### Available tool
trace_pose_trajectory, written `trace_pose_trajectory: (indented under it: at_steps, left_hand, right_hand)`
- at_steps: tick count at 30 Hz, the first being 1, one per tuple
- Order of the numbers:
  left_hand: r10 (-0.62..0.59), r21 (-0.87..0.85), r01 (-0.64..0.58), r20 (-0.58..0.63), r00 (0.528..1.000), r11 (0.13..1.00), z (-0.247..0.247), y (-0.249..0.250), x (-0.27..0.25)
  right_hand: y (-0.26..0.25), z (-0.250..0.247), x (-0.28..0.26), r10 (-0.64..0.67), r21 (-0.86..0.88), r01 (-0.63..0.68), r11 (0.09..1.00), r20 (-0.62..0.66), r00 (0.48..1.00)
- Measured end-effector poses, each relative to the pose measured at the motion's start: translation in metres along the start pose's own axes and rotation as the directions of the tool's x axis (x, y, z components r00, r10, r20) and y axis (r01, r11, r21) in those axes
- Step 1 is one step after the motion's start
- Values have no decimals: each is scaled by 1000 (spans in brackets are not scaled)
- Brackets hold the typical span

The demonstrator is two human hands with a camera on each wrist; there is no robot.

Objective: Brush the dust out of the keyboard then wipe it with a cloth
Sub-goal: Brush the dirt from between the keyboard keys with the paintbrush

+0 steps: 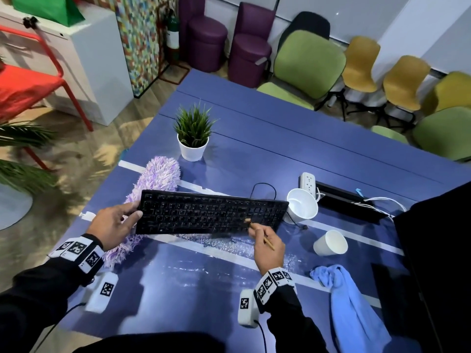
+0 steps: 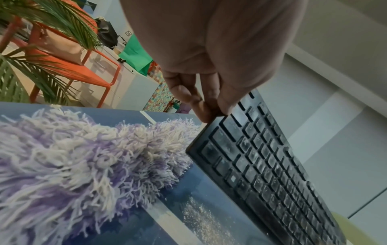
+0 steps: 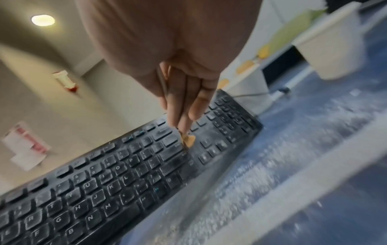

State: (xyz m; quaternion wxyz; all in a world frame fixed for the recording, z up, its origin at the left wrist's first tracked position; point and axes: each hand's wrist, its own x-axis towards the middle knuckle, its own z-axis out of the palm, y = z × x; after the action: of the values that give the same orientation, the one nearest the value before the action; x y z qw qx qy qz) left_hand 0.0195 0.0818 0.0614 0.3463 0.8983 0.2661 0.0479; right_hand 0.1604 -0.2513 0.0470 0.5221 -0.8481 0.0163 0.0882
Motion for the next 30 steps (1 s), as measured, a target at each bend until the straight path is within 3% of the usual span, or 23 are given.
trace_pose_trajectory:
  at_steps: [3,6,9,13,17,22,27,30]
  left_hand:
    - [-12,-9,12,-7,1000,1000,-1,2,1]
    - [-19,-44,19,-2,1000,999,0,5,2]
    - [-21,-46,21,0,1000,999,0,2,3]
    - [-27,-121,29,11,1000,992,2,-4,6]
    - [-7,-140,7,1,1000,990,0,-1,8]
    - [68,-295,-51,47,997,954,-1,-3,9]
    - [96,-398,-29,148,984,917,6,-11,12]
    - [86,-436,-25,121,989,900,10,-9,10]
  right_hand:
    - [8,2,-9,10,-116,0,993,85,996]
    - [6,5,-9,-38,-28,37,999,-37,999]
    - [1,12,-7,20,-61,-15,998,74,997]
    - [-2,8,-3,45,40,-46,998,8,999]
    - [11,12,0,167,0,-169,986,159,973]
    - [5,4,-9,147,258,-151,954,36,988]
    - [6,4,-29,142,228,-155,961,72,987]
    - [-5,10,-43,104,218,-128,968,116,988]
